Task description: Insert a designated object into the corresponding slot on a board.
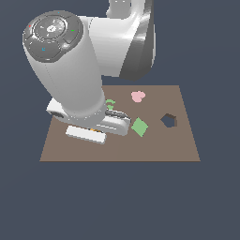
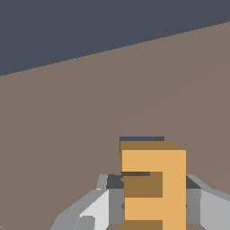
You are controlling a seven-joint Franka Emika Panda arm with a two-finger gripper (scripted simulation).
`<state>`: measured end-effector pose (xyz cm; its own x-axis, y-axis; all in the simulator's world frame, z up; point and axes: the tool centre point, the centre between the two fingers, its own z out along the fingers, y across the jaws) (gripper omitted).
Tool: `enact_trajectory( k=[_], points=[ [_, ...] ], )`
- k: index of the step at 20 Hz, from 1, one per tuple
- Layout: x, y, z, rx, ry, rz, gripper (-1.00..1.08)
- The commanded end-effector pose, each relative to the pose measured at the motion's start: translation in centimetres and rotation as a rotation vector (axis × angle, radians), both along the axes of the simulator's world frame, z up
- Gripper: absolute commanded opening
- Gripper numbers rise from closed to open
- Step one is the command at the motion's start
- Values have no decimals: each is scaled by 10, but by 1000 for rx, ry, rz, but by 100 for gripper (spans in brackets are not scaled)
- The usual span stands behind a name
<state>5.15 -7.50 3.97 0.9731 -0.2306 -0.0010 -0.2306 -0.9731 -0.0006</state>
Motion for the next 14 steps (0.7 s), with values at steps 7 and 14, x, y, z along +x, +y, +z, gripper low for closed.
enact_trajectory(
  k=[7,14],
  points=[
    [0,-1,-10,-1,0,-2,100],
    [0,-1,-10,-1,0,-2,100]
  ],
)
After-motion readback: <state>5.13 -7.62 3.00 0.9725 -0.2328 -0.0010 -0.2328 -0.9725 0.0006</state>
